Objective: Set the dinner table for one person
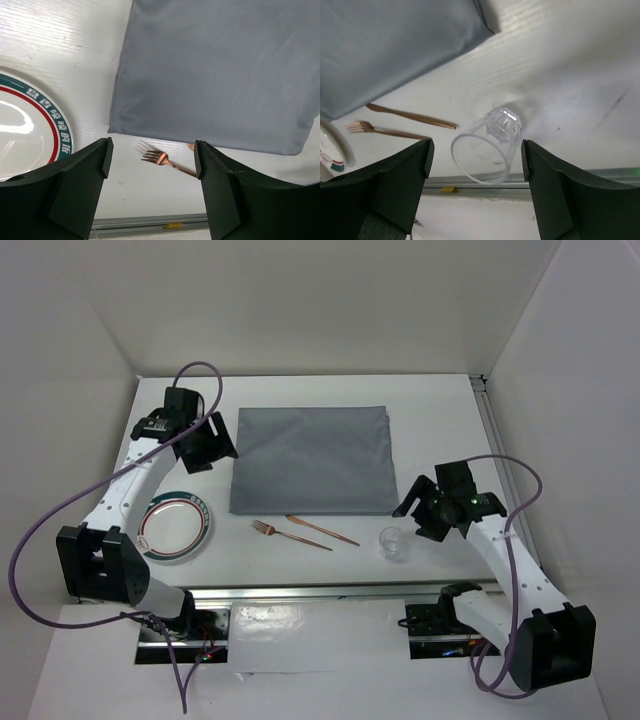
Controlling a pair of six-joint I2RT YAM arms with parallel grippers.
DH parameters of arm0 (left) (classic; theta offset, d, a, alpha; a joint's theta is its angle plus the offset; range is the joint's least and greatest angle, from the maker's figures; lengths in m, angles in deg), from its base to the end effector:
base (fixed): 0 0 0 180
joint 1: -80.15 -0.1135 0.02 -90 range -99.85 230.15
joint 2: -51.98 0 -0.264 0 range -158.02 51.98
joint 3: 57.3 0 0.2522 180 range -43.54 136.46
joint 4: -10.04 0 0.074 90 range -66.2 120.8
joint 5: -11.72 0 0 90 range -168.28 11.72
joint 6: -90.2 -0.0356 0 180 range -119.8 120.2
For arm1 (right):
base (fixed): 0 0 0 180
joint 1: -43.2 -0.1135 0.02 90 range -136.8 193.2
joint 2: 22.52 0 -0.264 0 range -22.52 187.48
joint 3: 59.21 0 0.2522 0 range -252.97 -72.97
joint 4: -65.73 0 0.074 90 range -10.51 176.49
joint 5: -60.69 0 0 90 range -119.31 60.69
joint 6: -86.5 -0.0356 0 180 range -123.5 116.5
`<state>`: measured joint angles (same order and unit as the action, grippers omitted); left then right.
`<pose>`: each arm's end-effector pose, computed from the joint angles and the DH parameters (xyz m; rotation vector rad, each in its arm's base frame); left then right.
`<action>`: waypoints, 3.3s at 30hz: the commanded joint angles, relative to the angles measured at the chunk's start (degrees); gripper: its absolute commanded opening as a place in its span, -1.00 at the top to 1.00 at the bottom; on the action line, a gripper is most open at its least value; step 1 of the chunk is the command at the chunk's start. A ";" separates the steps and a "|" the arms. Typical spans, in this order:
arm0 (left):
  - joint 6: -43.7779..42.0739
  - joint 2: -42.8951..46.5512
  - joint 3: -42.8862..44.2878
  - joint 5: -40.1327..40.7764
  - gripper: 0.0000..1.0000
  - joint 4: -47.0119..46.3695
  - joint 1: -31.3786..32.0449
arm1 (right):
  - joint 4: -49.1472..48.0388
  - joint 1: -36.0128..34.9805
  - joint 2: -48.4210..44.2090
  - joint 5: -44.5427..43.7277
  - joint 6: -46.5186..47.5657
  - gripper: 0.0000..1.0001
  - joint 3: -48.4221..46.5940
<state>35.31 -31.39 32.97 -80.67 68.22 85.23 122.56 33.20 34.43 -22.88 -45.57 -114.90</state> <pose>0.3071 -0.0288 0.3205 -0.6295 2.4177 -0.3505 0.1825 0.0362 0.2364 0.6913 2.5595 0.4664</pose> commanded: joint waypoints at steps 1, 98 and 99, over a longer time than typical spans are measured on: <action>-1.63 1.64 1.89 -1.03 -0.66 0.31 0.19 | 3.86 -0.55 -3.94 3.84 -5.83 -0.63 1.76; 5.84 9.36 -14.10 4.85 -0.70 7.87 -16.24 | -7.20 -7.48 49.41 2.17 14.29 -0.74 -68.65; 6.54 11.37 -15.06 4.85 -0.70 7.87 -16.85 | -8.78 -8.88 48.01 4.09 14.81 -0.72 -66.20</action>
<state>39.57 -24.68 19.98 -73.75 76.26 69.82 121.44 30.40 88.81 -25.04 -32.23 -187.10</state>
